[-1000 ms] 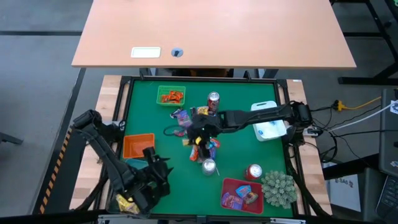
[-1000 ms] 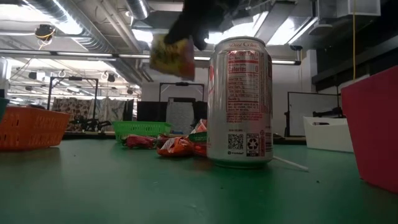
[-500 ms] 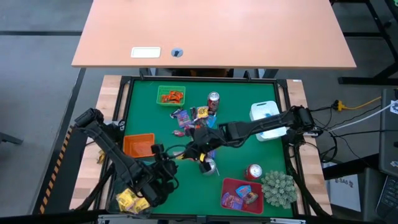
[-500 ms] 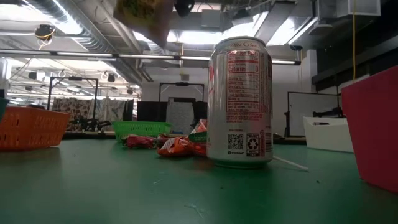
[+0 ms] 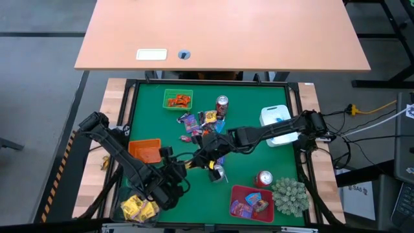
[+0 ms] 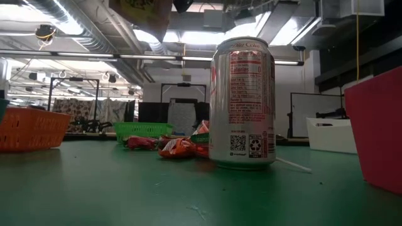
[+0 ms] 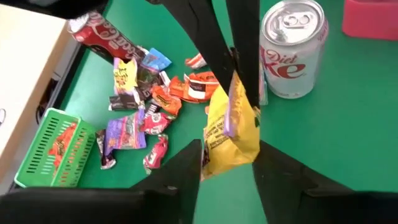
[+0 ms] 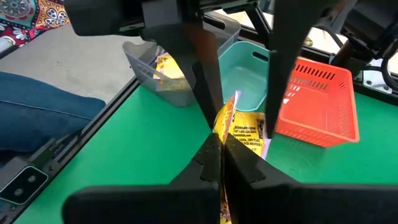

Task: Sort candy
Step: Put the yellow candy into the black bin

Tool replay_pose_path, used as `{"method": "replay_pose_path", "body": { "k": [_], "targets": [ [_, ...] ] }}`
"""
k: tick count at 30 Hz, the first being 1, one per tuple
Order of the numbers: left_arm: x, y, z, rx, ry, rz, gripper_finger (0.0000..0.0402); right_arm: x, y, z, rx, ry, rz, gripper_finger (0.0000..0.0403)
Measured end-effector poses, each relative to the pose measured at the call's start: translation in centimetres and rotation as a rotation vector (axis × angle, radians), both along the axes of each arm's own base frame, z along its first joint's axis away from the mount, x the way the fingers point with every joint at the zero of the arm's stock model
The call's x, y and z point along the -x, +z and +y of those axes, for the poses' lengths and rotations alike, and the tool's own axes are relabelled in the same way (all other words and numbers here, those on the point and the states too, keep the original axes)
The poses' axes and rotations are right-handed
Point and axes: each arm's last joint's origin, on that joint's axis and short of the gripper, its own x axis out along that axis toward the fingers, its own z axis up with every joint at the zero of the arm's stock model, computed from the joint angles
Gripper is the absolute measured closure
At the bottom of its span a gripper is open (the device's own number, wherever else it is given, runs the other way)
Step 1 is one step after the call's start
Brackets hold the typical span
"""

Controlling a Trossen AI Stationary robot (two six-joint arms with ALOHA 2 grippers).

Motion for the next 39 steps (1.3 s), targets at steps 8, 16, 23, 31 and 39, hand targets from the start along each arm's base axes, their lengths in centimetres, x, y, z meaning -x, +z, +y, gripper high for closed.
{"method": "replay_pose_path", "body": {
  "k": [8, 16, 23, 31, 39],
  "targets": [
    [-0.1, 0.0, 0.2, 0.012, 0.004, 0.009, 0.0393, 0.0, 0.0, 0.0, -0.006, -0.005, 0.003, 0.0396],
    [-0.1, -0.1, 0.1, 0.033, -0.001, 0.026, 0.0399, 0.1, -0.1, -0.1, 0.012, -0.035, 0.015, 0.0301],
    [0.5, -0.5, -0.8, 0.249, -0.046, 0.183, 0.0401, 2.3, 1.5, -0.6, 0.02, -0.048, 0.11, 0.0267],
    [3.0, -0.7, -3.7, 0.506, -0.015, 0.322, 0.0401, 5.3, 2.9, -1.2, 0.06, -0.043, 0.248, 0.0265],
    [7.0, -0.8, -7.3, 0.661, 0.143, 0.343, 0.0401, 7.0, 1.4, -1.6, 0.104, -0.047, 0.447, 0.0265]
  ]
}}
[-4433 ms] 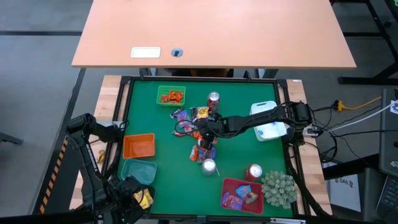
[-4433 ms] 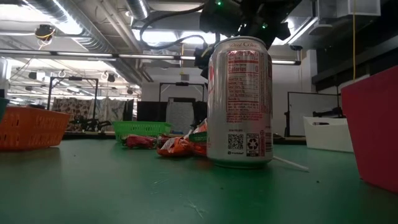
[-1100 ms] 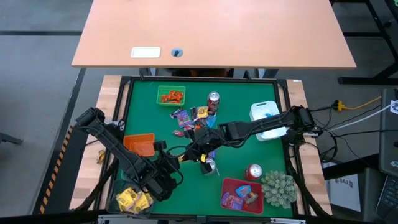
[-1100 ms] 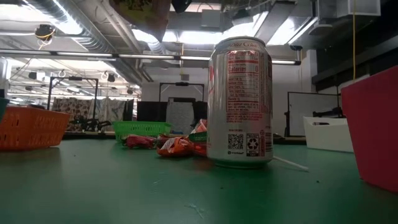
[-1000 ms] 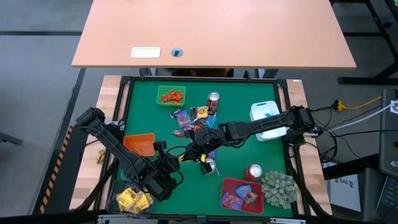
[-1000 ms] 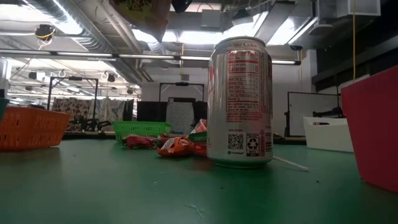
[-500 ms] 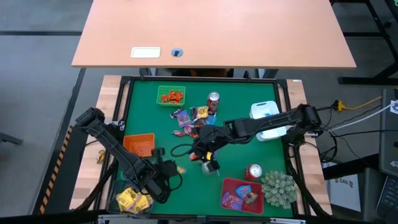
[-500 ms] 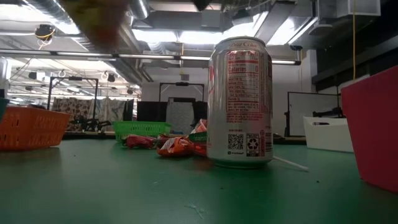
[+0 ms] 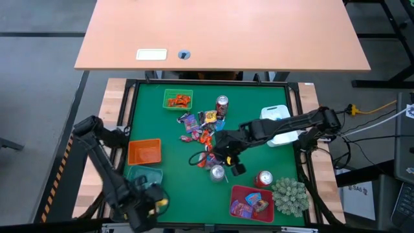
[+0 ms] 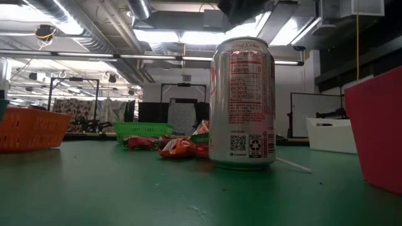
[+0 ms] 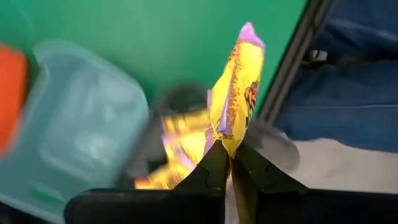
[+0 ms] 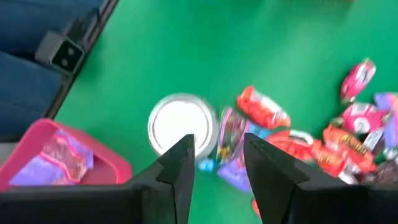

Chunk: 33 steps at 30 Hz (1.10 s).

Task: Sort candy
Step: Put the yellow candy into the black bin, then put the orange chocolate into the green bin

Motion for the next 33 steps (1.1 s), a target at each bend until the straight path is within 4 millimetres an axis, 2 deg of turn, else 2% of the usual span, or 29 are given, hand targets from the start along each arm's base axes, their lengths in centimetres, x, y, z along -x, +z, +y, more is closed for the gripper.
{"method": "replay_pose_path", "body": {
  "k": [7, 13, 21, 26, 33],
  "targets": [
    [3.5, 0.0, -2.4, 0.076, 0.154, 0.06, 0.0401, 1.0, -2.5, -0.3, 0.027, -0.031, 0.138, 0.0265],
    [5.3, 0.0, -3.3, 0.095, 0.224, 0.077, 0.0401, 2.1, -5.4, -0.9, 0.144, -0.133, 0.248, 0.0265],
    [5.7, -0.1, -3.2, 0.096, 0.369, 0.117, 0.036, 3.0, -8.5, -1.5, 0.289, -0.213, 0.272, 0.0265],
    [5.9, -0.1, -3.2, 0.111, 0.377, 0.166, 0.0317, 2.9, -10.0, -1.8, 0.35, -0.257, 0.196, 0.0265],
    [5.7, -0.1, -3.1, 0.093, 0.384, 0.097, 0.0269, 3.2, -12.2, -2.0, 0.381, -0.277, 0.148, 0.0265]
  ]
}}
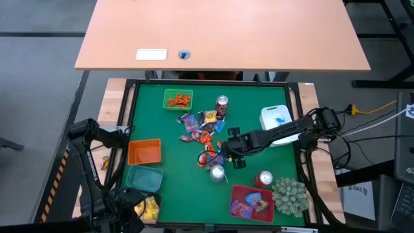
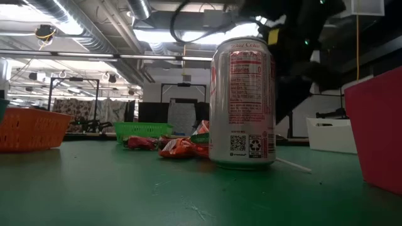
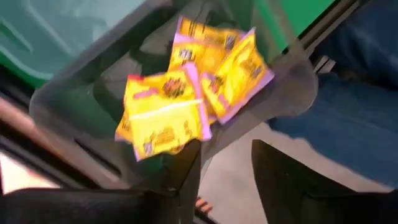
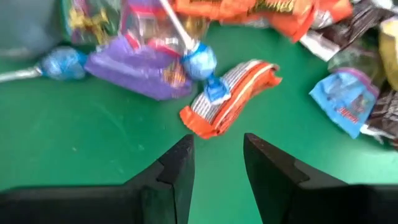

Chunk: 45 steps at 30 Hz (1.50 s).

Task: Sort candy
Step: Put the orange chocolate into the green bin

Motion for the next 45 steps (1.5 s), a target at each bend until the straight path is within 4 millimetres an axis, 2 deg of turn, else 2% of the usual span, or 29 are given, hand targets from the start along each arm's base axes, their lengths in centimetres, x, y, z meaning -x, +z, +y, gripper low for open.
{"method": "replay_pose_path", "body": {
  "k": [7, 17, 21, 26, 30, 36, 42, 45],
  "targets": [
    [-0.3, 0.0, 0.1, -0.038, 0.014, -0.079, 0.0251, 0.3, -1.5, -0.4, -0.011, -0.013, -0.034, 0.0265],
    [-0.3, 0.0, 0.1, -0.043, 0.016, -0.091, 0.025, 0.0, -2.5, -2.9, -0.106, -0.165, -0.092, 0.0265],
    [-0.3, 0.0, 0.1, -0.047, 0.017, -0.099, 0.025, 0.3, -3.3, -3.7, -0.189, -0.171, -0.089, 0.0265],
    [-0.4, 0.1, 0.2, -0.058, 0.021, -0.12, 0.025, 0.8, -4.0, -4.0, -0.198, -0.186, -0.068, 0.0267],
    [-0.4, 0.1, 0.2, -0.07, 0.025, -0.144, 0.025, 0.7, -4.1, -3.9, -0.206, -0.177, -0.093, 0.0297],
    [-0.6, 0.2, 0.4, -0.114, 0.039, -0.225, 0.025, 0.5, -4.0, -3.9, -0.214, -0.168, -0.112, 0.0387],
    [-0.6, 0.2, 0.6, -0.153, 0.04, -0.242, 0.025, 0.4, -4.0, -3.9, -0.214, -0.162, -0.121, 0.0379],
    [-0.5, 0.1, 0.9, -0.183, 0.038, -0.242, 0.025, 0.4, -4.0, -3.9, -0.213, -0.162, -0.12, 0.0393]
  ]
}}
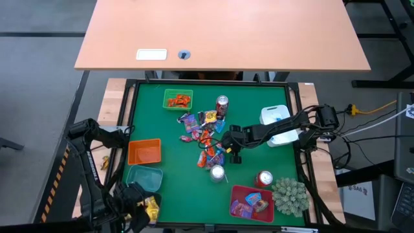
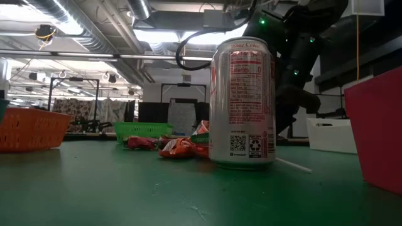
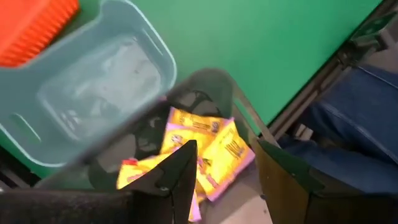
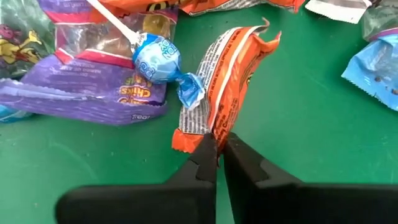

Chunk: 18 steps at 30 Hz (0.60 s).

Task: Sort candy
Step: Put the orange chocolate into the green bin

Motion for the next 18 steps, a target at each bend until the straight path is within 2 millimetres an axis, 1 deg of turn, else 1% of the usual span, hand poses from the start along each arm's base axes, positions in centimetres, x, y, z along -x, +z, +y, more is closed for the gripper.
{"method": "replay_pose_path", "body": {
  "k": [3, 5, 8, 13, 18],
  "targets": [
    [-0.1, 0.0, 0.3, -0.046, 0.006, -0.028, 0.025, -0.1, 0.1, 0.0, 0.0, 0.0, 0.001, 0.0395],
    [-0.3, 0.1, 0.7, -0.081, 0.017, -0.06, 0.025, -0.2, 0.4, 0.0, 0.0, 0.0, 0.001, 0.0392],
    [-1.0, 0.2, 1.3, -0.152, 0.005, -0.094, 0.025, -0.4, 0.9, 0.0, 0.003, 0.0, 0.018, 0.0398],
    [-2.9, 0.4, 2.6, -0.32, -0.116, -0.149, 0.025, -0.8, 2.1, 0.0, 0.045, 0.006, 0.05, 0.0397],
    [-5.1, 0.4, 4.3, -0.45, -0.228, -0.101, 0.025, -1.7, 4.2, 0.0, 0.099, 0.046, 0.054, 0.0399]
  ]
}}
